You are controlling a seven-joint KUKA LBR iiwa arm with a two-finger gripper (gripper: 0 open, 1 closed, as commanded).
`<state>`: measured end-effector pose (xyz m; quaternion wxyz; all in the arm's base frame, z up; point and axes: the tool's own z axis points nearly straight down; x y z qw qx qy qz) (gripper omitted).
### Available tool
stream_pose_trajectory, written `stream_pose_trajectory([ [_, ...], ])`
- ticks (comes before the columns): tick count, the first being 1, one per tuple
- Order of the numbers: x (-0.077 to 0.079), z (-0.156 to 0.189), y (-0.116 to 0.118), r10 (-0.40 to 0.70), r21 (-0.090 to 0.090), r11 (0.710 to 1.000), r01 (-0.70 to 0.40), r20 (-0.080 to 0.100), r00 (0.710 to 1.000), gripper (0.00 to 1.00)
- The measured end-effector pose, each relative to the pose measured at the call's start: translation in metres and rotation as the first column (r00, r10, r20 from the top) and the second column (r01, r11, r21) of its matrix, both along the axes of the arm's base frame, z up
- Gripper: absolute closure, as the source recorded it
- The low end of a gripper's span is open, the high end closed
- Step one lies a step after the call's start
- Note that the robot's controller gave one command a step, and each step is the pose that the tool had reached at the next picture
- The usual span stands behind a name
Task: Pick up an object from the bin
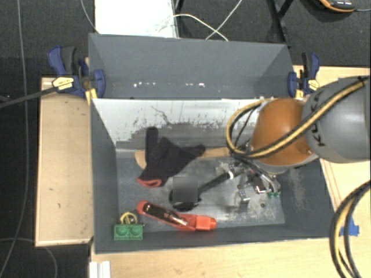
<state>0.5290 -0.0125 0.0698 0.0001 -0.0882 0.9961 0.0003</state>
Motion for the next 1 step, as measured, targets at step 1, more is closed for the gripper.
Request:
stream_pose_trajectory([
  [1,-0.0069,0.0501,-0.0037,-0.070,0.003,0.998,0.070,0.011,0.997,0.00],
])
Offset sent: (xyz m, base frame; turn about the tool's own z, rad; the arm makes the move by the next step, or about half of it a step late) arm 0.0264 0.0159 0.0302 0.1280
